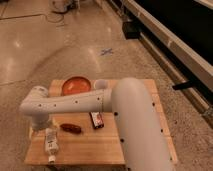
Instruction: Place the bottle in the ceramic bowl
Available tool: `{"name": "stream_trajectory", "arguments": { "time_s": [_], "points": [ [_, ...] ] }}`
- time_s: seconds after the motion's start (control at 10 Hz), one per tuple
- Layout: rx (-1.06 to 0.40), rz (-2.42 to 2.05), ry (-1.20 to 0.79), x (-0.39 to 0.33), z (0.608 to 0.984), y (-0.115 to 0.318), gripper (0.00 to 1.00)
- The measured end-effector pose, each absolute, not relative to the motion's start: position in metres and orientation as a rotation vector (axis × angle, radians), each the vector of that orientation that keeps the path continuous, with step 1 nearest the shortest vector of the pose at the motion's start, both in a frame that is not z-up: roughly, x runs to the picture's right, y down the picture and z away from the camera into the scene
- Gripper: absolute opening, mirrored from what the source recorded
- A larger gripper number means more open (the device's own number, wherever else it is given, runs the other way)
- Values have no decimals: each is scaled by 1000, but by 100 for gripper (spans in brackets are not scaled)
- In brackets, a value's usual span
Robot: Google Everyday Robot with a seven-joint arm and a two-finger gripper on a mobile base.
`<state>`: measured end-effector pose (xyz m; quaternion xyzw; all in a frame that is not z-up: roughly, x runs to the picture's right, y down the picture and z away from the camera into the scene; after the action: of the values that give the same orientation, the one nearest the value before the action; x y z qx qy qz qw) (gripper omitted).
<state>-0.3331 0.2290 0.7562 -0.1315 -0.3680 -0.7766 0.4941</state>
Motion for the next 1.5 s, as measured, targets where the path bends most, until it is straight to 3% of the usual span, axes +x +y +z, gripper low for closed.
{"name": "stream_trajectory", "arguments": {
  "time_s": [0.7,1.3,1.5],
  "points": [
    [-404,-1911,-814,-332,787,241,78],
    [-385,-1970,-805,-340,778,238,21],
    [-339,-1967,-814,-337,765,210,2]
  ]
}}
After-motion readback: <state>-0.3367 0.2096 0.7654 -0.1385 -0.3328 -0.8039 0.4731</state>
